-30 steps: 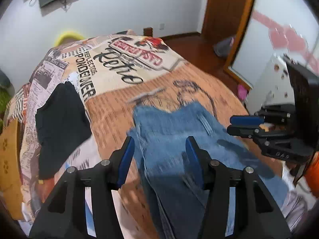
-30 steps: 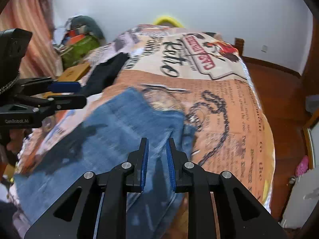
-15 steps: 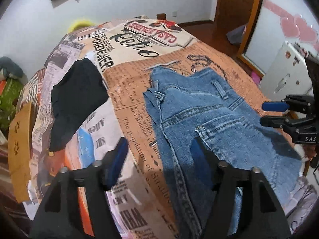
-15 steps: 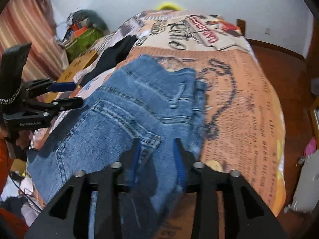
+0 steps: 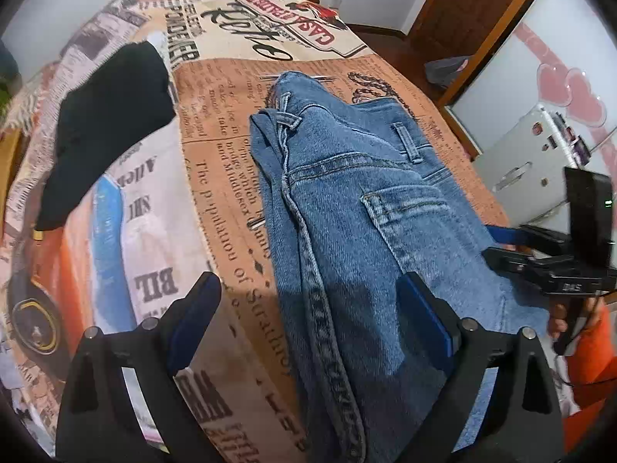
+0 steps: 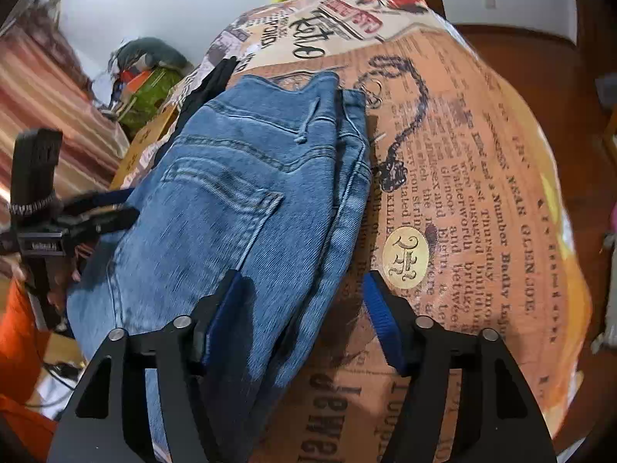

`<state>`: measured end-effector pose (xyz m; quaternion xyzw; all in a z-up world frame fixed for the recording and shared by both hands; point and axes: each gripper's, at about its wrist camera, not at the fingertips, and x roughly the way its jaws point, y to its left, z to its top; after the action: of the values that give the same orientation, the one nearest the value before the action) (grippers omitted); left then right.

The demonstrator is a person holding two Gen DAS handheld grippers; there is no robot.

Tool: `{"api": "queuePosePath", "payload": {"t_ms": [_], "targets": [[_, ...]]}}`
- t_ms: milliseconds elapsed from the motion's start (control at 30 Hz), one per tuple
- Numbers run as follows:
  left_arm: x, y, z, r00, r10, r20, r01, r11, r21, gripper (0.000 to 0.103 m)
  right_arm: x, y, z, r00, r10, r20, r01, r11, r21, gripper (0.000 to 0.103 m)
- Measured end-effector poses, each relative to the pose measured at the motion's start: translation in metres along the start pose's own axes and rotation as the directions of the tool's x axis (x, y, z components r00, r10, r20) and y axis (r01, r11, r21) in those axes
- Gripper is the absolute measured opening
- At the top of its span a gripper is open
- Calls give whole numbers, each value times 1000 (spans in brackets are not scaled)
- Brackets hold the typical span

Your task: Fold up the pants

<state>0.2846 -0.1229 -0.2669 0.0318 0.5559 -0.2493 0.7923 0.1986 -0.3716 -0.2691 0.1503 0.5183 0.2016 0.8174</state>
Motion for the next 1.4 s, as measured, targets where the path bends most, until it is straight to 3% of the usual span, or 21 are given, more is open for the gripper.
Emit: {"api": "queuePosePath", "payload": {"t_ms": [233, 433, 500, 567, 700, 867, 1200, 1300, 1400], "targets": [[15, 6, 21, 996, -77, -51, 78, 997, 15, 94, 14, -12, 7, 1000, 23, -11, -23, 1000, 17, 69], [15, -1, 35, 993, -109, -36, 110, 993, 39, 94, 13, -16, 21, 1000, 22, 12, -22, 1000, -1, 70], [24, -7, 34, 991, -105, -81, 110, 992, 66, 94, 17, -14, 24, 1000, 21, 4, -21, 1000, -22, 70], [32, -6, 29, 990, -97, -101, 104, 992, 65, 96, 20, -17, 23, 999, 38, -14, -38, 999, -17, 70], [27, 9, 20, 983, -159, -91, 159, 987, -13, 95, 17, -22, 12, 995, 90, -32, -90, 996, 5, 70], [32, 6, 23, 981, -160, -111, 160, 987, -13, 97, 19, -33, 4, 987, 156, -40, -154, 987, 47, 70], [61, -6, 48, 974, -184, -134, 188, 982, 21, 102, 39, -28, 26, 975, 216, -48, -214, 976, 40, 70], [59, -8, 48, 976, -182, -118, 186, 982, 29, 94, 38, -27, 28, 976, 213, -33, -212, 976, 43, 68], [51, -13, 49, 982, -166, -88, 171, 984, 45, 81, 33, -21, 29, 980, 199, -17, -199, 980, 26, 59]]}}
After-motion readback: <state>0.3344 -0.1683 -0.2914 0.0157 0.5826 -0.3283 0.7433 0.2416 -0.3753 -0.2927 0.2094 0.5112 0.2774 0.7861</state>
